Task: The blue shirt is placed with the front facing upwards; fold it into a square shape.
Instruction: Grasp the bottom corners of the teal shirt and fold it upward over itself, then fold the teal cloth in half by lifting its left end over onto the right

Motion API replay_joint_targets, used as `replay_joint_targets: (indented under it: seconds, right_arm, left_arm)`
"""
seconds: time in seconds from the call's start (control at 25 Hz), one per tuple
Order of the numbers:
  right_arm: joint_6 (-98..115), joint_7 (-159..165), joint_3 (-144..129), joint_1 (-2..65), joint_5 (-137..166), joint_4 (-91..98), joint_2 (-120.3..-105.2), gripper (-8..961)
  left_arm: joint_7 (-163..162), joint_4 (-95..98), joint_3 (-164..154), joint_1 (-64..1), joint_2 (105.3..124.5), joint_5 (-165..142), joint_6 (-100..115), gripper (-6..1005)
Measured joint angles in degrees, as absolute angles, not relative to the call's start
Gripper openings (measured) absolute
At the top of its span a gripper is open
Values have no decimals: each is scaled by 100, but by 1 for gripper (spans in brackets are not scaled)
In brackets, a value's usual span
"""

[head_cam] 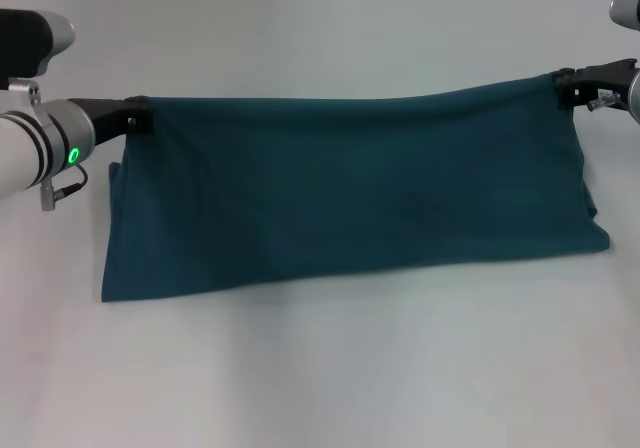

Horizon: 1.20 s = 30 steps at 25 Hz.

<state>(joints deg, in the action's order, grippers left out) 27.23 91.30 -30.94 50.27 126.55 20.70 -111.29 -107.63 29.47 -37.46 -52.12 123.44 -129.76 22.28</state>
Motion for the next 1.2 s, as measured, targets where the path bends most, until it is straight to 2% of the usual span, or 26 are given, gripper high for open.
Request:
replay_joint_targets:
  seconds: [0.2,0.6,0.64,0.72,0.84,1.04,1.16,1.2]
  right_arm:
    - [2685,9094,-3098,5031,12655,2060,-11146,49]
    - [2411,8930,-3077,4992,12656,2244,-11322,151]
    - [2364,8929,-3067,4981,12655,2295,-11339,189]
    - [2319,8929,-3056,4950,12614,2367,-11355,264]
    - [2319,8929,-3082,4855,12388,2461,-11336,376]
    - [2656,8956,-3101,4584,12008,2680,-11336,491]
    - [3061,9062,-3081,4346,11885,2902,-11378,560]
    - [3200,9144,-3081,4254,11869,2992,-11399,583]
  left_arm:
    - [-10708,2939,-3760,-5215,12367,-12976,2223,29]
    - [-10764,2794,-3931,-5170,12393,-12858,2044,54]
    - [-10768,2799,-3913,-5137,12393,-12805,1938,56]
    - [-10770,2839,-3914,-5057,12393,-12641,1710,266]
    - [-10771,2981,-3919,-4905,12393,-12335,1565,367]
    - [-10774,3150,-3941,-4677,12392,-12136,1789,564]
    - [-10775,3247,-3928,-4554,12392,-12122,2291,708]
    - [-10775,3317,-3927,-4497,12392,-12122,2527,725]
